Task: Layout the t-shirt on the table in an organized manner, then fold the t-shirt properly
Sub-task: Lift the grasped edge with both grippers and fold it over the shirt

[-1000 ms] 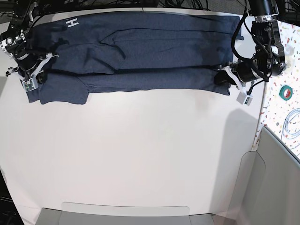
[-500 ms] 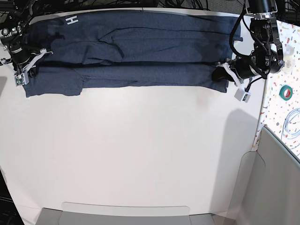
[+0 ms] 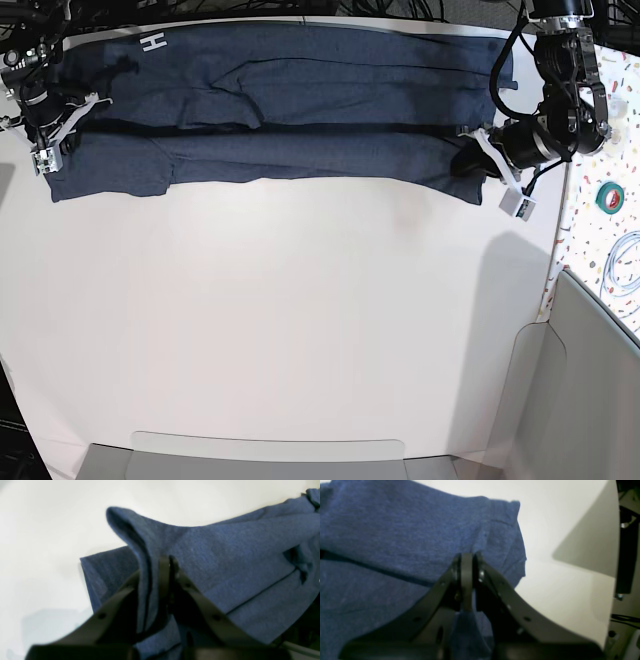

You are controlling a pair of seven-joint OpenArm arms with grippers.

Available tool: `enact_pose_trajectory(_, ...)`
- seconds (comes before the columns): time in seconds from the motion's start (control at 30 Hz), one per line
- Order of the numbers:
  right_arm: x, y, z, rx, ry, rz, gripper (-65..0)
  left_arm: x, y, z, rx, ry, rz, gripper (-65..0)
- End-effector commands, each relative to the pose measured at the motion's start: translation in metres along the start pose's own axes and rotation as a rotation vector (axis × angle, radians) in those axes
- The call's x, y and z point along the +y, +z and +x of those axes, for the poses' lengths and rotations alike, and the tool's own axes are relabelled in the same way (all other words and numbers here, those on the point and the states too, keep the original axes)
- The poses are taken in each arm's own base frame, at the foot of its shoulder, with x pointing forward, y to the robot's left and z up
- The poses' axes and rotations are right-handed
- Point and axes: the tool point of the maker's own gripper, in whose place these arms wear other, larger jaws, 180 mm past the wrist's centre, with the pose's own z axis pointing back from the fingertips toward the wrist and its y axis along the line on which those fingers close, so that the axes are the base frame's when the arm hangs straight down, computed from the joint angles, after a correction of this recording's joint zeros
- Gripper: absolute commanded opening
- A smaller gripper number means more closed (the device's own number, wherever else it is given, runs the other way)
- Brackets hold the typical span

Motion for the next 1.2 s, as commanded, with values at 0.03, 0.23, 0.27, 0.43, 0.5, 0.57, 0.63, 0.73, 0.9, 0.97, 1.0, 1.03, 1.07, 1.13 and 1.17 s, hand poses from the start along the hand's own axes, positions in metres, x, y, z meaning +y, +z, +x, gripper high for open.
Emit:
enact_pose_trajectory(0.03, -0.001, 0.007, 0.012, -0.047, 0.011, -0.016, -65.0, 0.002, 0.006, 0.010, -0.029, -0.021, 0.008, -65.0)
enact_pose_trajectory(0.23, -0.006, 0.013, -0.006, -0.004, -0.001, -0.032, -65.0, 0.002, 0.006, -0.002, -0.006, -0.009, 0.008, -65.0)
enact_pose_trajectory(0.27, -0.006, 0.013, -0.007, 0.000, 0.001, -0.031, -65.0, 0.002, 0.006, -0.002, -0.005, -0.008, 0.008, -65.0)
enact_pose_trajectory(0.43, 0.002, 0.016, -0.016, 0.014, -0.008, 0.000, -65.0, 0.008, 0.011, -0.011, 0.001, 0.016, 0.029, -65.0)
enact_pose_trajectory(0.5, 0.007, 0.018, -0.019, 0.010, -0.024, 0.029, -65.0, 0.014, 0.015, -0.012, -0.004, 0.029, 0.045, -65.0)
enact_pose_trajectory(0.57, 0.012, 0.020, -0.020, 0.001, -0.037, 0.056, -65.0, 0.017, 0.018, -0.013, -0.009, 0.035, 0.054, -65.0)
enact_pose_trajectory(0.63, 0.015, 0.021, -0.022, 0.003, -0.042, 0.068, -65.0, 0.020, 0.020, -0.012, -0.013, 0.040, 0.063, -65.0)
enact_pose_trajectory(0.73, 0.015, 0.020, -0.024, 0.008, -0.045, 0.068, -65.0, 0.022, 0.023, -0.025, 0.025, 0.056, 0.070, -65.0)
enact_pose_trajectory(0.9, 0.015, 0.020, -0.025, 0.011, -0.046, 0.069, -65.0, 0.021, 0.022, -0.033, 0.057, 0.064, 0.067, -65.0)
enact_pose_trajectory(0.97, 0.015, 0.021, -0.027, 0.015, -0.045, 0.070, -65.0, 0.021, 0.022, -0.034, 0.061, 0.064, 0.067, -65.0)
enact_pose_trajectory(1.0, 0.017, 0.021, -0.030, 0.023, -0.044, 0.074, -65.0, 0.021, 0.022, -0.034, 0.061, 0.064, 0.067, -65.0)
enact_pose_trajectory(1.03, 0.017, 0.021, -0.030, 0.025, -0.044, 0.074, -65.0, 0.021, 0.022, -0.035, 0.063, 0.066, 0.067, -65.0)
enact_pose_trajectory(1.07, 0.018, 0.022, -0.032, 0.029, -0.045, 0.076, -65.0, 0.021, 0.022, -0.040, 0.073, 0.071, 0.067, -65.0)
enact_pose_trajectory(1.13, 0.019, 0.022, -0.036, 0.041, -0.045, 0.083, -65.0, 0.021, 0.023, -0.044, 0.082, 0.086, 0.070, -65.0)
enact_pose_trajectory(1.17, 0.020, 0.021, -0.037, 0.045, -0.046, 0.085, -65.0, 0.022, 0.023, -0.046, 0.084, 0.109, 0.078, -63.7)
